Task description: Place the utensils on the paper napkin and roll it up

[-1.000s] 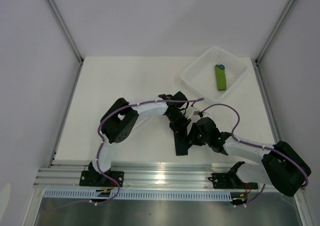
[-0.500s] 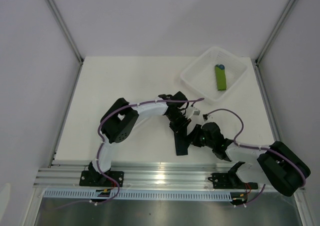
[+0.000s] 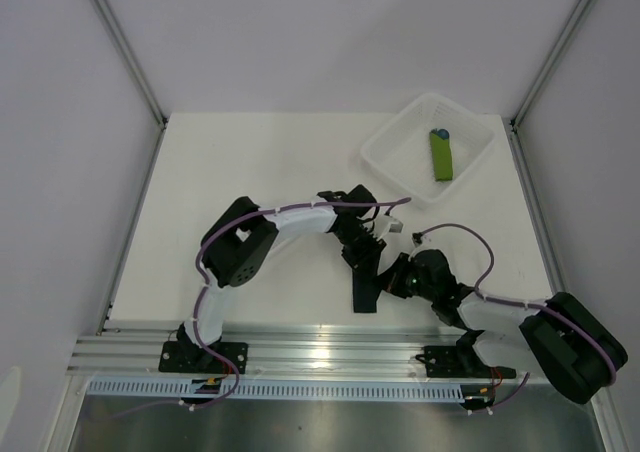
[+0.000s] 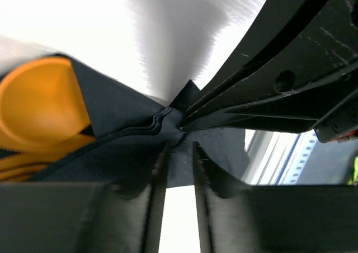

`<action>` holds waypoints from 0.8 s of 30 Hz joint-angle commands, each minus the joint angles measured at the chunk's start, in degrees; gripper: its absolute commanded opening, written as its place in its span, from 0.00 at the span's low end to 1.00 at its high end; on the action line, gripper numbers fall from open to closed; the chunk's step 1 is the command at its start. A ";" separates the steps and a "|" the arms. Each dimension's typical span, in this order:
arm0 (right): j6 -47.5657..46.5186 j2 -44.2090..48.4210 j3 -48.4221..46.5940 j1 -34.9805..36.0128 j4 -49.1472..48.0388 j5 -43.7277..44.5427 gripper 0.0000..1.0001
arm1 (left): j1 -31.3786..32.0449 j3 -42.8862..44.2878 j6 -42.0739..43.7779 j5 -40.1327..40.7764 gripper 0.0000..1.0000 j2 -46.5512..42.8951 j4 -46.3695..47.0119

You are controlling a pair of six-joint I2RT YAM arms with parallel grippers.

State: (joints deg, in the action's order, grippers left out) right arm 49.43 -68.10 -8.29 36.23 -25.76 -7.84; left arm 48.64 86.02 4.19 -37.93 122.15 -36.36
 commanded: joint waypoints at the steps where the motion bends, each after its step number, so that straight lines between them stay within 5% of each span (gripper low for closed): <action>1: -2.76 3.75 1.18 -0.19 7.47 0.45 0.00 | -1.35 -0.85 3.99 5.68 0.31 -1.82 -2.13; 8: -5.48 14.47 1.70 -0.28 10.72 3.52 0.00 | -2.76 -1.29 7.85 7.08 0.50 -12.88 -5.56; 24: -7.51 21.42 0.74 -0.28 12.49 3.10 0.00 | -4.78 -4.19 7.59 5.41 0.52 -16.06 -7.06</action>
State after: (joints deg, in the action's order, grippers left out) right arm 42.54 -47.46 -6.42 36.14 -12.45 -4.82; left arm 44.64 82.61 10.63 -31.66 109.08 -42.98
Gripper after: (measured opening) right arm 0.010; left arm 0.516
